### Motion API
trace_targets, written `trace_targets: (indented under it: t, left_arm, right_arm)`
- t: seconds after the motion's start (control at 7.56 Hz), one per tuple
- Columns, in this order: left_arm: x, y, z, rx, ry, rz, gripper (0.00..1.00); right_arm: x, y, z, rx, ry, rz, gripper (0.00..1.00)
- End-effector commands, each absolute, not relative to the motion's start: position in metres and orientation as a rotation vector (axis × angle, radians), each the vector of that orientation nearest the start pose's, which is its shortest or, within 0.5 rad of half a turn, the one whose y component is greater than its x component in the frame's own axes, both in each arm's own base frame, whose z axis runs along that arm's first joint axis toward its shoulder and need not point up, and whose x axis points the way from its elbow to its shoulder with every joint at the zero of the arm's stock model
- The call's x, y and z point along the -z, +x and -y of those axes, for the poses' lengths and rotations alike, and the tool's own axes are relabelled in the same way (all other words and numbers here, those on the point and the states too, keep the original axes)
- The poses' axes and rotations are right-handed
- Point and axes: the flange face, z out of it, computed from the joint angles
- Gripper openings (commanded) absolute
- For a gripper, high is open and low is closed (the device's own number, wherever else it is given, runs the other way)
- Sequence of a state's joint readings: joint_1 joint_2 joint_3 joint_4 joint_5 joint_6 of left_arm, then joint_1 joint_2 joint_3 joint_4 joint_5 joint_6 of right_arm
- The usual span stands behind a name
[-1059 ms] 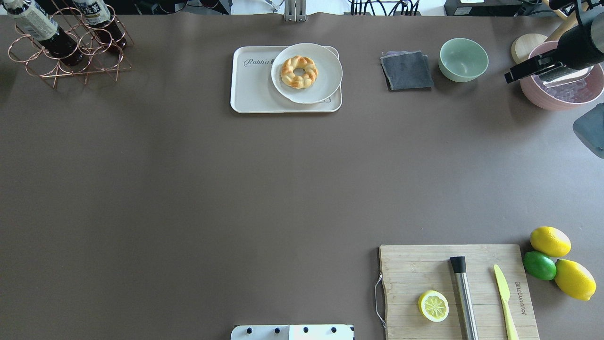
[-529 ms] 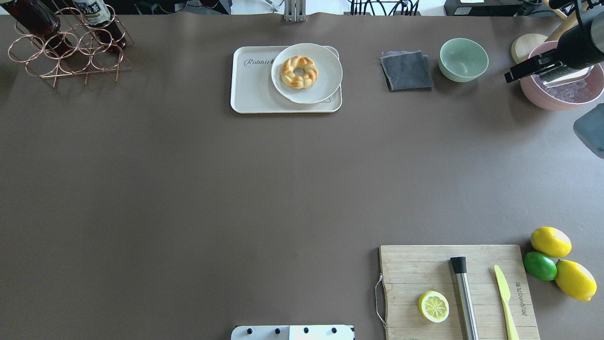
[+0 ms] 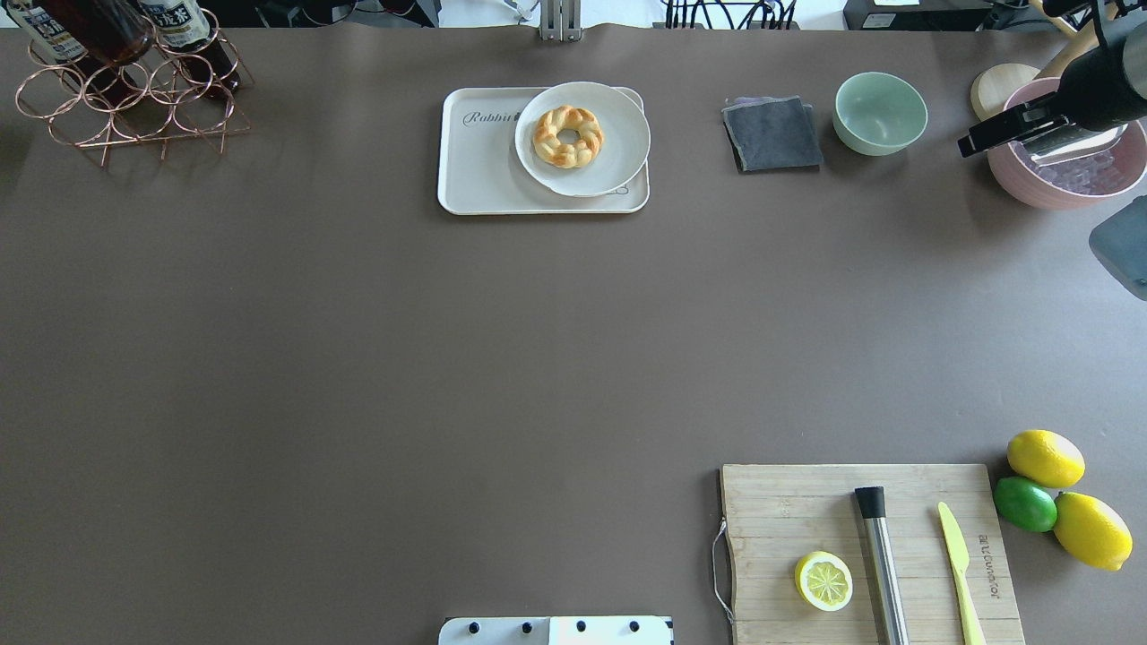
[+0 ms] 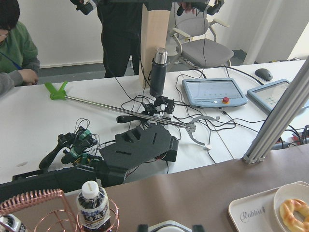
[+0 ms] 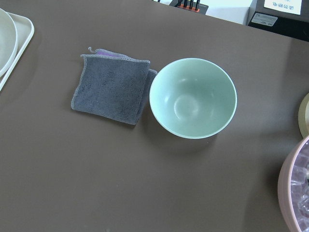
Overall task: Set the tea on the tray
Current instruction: 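Grasp the dark tea bottle with the left gripper and pull it out, then carry the tea bottle with the left gripper to the table middle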
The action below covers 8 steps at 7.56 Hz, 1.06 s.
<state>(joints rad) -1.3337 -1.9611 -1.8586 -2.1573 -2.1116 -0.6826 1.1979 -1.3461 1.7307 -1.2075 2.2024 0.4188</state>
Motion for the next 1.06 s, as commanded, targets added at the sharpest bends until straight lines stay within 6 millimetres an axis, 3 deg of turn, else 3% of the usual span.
trace_targets:
  t: [0.0, 0.26, 0.4, 0.53, 0.93]
  left_arm:
    - [-0.163, 0.185, 0.561, -0.095, 0.915, -1.002, 0.00]
    - [-0.105, 0.285, 0.502, -0.156, 0.894, -0.975, 0.00]
    - [-0.088, 0.330, 0.476, -0.173, 0.890, -0.962, 0.00]
    - [-0.084, 0.371, 0.450, -0.205, 0.885, -0.962, 0.00]
    - [-0.097, 0.436, 0.410, -0.257, 0.867, -0.934, 0.00]
  right_arm:
    - [-0.418, -0.145, 0.573, 0.198, 0.439, 0.835, 1.00]
    - [-0.408, -0.147, 0.577, 0.199, 0.451, 0.840, 1.00]
    - [-0.408, -0.147, 0.577, 0.199, 0.451, 0.842, 1.00]
    - [-0.408, -0.147, 0.577, 0.200, 0.450, 0.843, 1.00]
    - [-0.408, -0.147, 0.577, 0.200, 0.450, 0.843, 1.00]
